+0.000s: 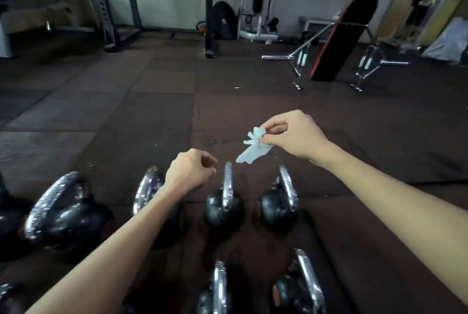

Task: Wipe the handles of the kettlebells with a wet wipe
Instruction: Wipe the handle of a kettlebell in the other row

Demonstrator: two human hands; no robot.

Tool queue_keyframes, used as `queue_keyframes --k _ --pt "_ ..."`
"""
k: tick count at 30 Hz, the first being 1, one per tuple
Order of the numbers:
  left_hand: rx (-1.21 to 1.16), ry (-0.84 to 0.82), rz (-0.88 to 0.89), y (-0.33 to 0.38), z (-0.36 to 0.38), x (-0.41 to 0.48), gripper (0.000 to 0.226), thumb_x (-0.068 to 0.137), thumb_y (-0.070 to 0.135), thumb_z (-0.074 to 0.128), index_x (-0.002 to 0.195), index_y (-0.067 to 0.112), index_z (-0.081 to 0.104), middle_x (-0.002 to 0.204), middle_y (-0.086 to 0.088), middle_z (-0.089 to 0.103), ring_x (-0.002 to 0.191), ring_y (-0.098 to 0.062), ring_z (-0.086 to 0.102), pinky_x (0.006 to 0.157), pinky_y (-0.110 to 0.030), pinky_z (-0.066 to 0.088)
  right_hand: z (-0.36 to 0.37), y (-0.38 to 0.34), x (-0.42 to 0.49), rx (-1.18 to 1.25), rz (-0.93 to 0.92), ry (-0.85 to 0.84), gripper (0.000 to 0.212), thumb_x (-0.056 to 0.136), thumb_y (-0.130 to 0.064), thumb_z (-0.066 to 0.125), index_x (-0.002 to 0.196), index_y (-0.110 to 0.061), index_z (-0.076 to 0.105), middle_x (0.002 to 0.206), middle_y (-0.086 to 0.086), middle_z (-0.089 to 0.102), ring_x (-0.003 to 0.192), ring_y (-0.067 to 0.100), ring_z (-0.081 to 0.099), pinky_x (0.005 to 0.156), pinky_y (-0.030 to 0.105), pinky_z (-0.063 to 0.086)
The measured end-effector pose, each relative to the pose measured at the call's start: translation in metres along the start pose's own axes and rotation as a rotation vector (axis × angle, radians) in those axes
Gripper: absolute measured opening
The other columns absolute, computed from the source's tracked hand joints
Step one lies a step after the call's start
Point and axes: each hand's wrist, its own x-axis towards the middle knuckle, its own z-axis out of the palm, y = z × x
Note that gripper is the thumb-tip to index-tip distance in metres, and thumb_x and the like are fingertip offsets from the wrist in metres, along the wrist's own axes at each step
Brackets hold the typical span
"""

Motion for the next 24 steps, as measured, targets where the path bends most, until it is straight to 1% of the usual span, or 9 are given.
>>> queue_keyframes --k 5,7,9,12,15,17,19,22,24 --pt "0.025 -0.106 0.015 0.082 0.088 -0.018 0.017 0.084 0.029 0.078 0.1 0.036 0.078 0.093 0.019 0.072 0.093 -0.002 0.064 0.081 -0.019 0.046 -0.057 0.11 -0.03 0.118 0.07 0.03 0.016 0.08 -0.016 0.083 0.089 -0.028 0.083 0.08 -0.016 0.078 0.083 -0.011 0.069 0.067 -0.001 0.044" --pt "0.037 -0.131 -0.009 0.106 0.123 -0.016 0.015 0.085 0.028 0.078 0.098 0.035 0.078 0.088 0.017 0.071 0.094 -0.003 0.067 0.083 -0.017 0.047 -0.063 0.149 -0.03 0.165 0.106 0.02 0.016 0.08 -0.017 0.084 0.089 -0.029 0.083 0.081 -0.016 0.078 0.082 -0.012 0.068 0.064 -0.001 0.043" --pt "0.025 -0.141 -0.067 0.122 0.151 -0.01 0.015 0.085 0.028 0.079 0.099 0.033 0.079 0.094 0.011 0.076 0.094 -0.004 0.069 0.088 -0.019 0.052 -0.062 0.179 -0.024 0.2 0.116 0.04 0.017 0.08 -0.017 0.084 0.091 -0.029 0.083 0.084 -0.015 0.077 0.081 -0.012 0.068 0.064 0.002 0.044" --pt "0.062 -0.126 -0.193 0.132 0.184 -0.005 0.029 0.08 0.04 0.083 0.107 0.029 0.078 0.11 0.004 0.077 0.108 -0.012 0.069 0.093 -0.022 0.05 -0.056 0.208 -0.013 0.27 0.102 0.059 0.016 0.081 -0.016 0.083 0.091 -0.029 0.081 0.083 -0.015 0.076 0.082 -0.011 0.068 0.063 0.002 0.044" --pt "0.058 -0.091 -0.281 0.136 0.208 -0.009 0.044 0.068 0.055 0.089 0.099 0.028 0.072 0.109 0.004 0.076 0.11 -0.014 0.068 0.092 -0.025 0.052 -0.047 0.227 -0.01 0.264 0.051 0.05 0.015 0.083 -0.015 0.081 0.091 -0.028 0.082 0.083 -0.018 0.076 0.082 -0.011 0.068 0.073 0.008 0.048" --pt "0.038 -0.038 -0.31 0.137 0.221 -0.013 0.062 0.064 0.055 0.091 0.116 0.024 0.075 0.113 0.003 0.076 0.111 -0.016 0.068 0.091 -0.024 0.051 -0.039 0.24 -0.008 0.247 0.024 0.052 0.015 0.084 -0.016 0.081 0.093 -0.028 0.081 0.086 -0.018 0.076 0.084 -0.005 0.068 0.075 0.01 0.046" --pt "0.012 0.004 -0.304 0.143 0.231 -0.018 0.052 0.067 0.045 0.093 0.113 0.024 0.078 0.103 0.002 0.078 0.1 -0.014 0.071 0.085 -0.024 0.053 -0.027 0.253 -0.005 0.217 0.003 0.055 0.017 0.084 -0.018 0.082 0.096 -0.029 0.081 0.091 -0.015 0.073 0.084 0.002 0.064 0.071 0.007 0.041" --pt "-0.007 0.065 -0.3 0.144 0.243 -0.017 0.025 0.067 0.035 0.093 0.087 0.024 0.082 0.076 0.002 0.077 0.078 -0.014 0.072 0.074 -0.031 0.057 -0.003 0.267 0.002 0.177 -0.022 0.024 0.019 0.086 -0.02 0.08 0.1 -0.033 0.079 0.099 -0.009 0.071 0.092 0.009 0.063 0.08 0.023 0.048" --pt "-0.044 0.082 -0.331 0.143 0.245 -0.017 0.021 0.067 0.032 0.094 0.084 0.026 0.083 0.069 0.005 0.075 0.066 -0.007 0.068 0.061 -0.019 0.052 0.011 0.27 0.014 0.168 -0.052 0.01 0.021 0.086 -0.019 0.078 0.1 -0.034 0.079 0.097 -0.01 0.073 0.091 0.009 0.066 0.082 0.029 0.053"
